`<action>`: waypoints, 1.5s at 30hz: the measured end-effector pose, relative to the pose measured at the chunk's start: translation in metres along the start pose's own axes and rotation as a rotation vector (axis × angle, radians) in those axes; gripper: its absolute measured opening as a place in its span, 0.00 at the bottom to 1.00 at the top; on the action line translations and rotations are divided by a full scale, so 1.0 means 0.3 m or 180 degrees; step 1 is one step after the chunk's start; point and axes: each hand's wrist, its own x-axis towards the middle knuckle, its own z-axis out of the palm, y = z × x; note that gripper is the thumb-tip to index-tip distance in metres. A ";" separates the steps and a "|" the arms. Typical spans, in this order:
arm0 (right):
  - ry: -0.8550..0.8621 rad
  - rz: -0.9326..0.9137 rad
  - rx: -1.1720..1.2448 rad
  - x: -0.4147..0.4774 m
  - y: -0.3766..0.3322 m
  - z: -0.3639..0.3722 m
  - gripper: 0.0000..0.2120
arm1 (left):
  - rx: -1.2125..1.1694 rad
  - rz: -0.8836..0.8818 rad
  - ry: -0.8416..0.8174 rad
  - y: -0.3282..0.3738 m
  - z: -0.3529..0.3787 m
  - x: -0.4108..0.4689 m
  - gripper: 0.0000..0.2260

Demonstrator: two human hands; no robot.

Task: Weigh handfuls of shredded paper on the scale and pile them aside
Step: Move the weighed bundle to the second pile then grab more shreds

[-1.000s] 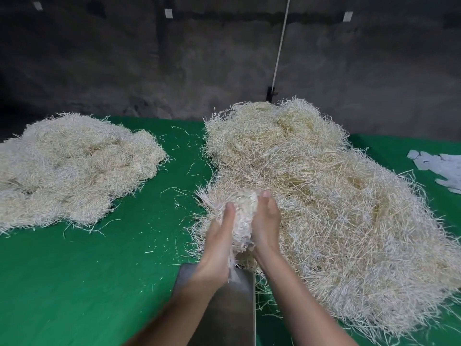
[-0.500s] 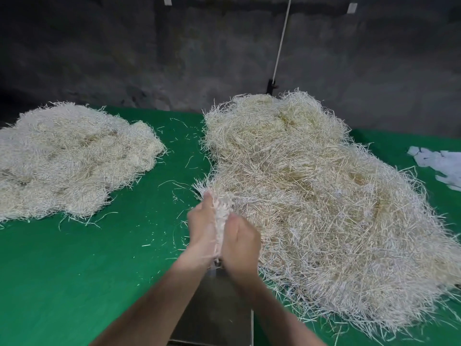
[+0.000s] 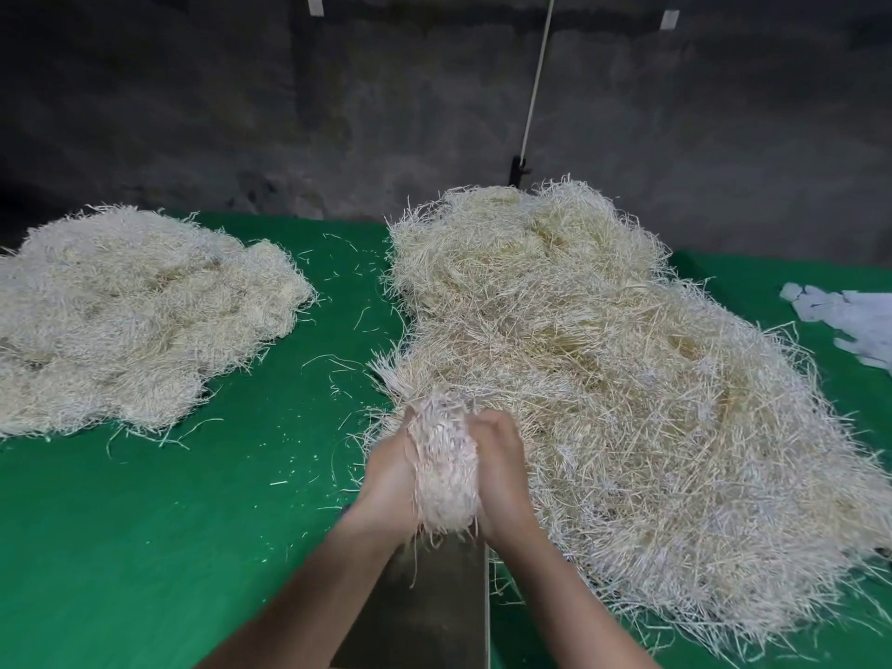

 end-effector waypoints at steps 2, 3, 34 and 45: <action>-0.0359 0.0511 0.1306 -0.006 -0.014 -0.027 0.10 | 0.0069 0.0066 0.0118 0.029 -0.012 0.011 0.18; -0.0643 0.0708 0.1892 -0.013 -0.022 -0.034 0.13 | 0.0204 0.0246 0.0217 0.035 -0.014 0.024 0.22; 0.0225 -0.0385 -0.1316 -0.008 0.014 0.029 0.18 | -0.0513 0.0043 0.0379 -0.057 0.022 0.039 0.19; -0.0495 -0.0322 -0.0407 -0.077 -0.015 -0.016 0.39 | 0.0790 0.1474 0.0228 -0.013 0.040 0.029 0.15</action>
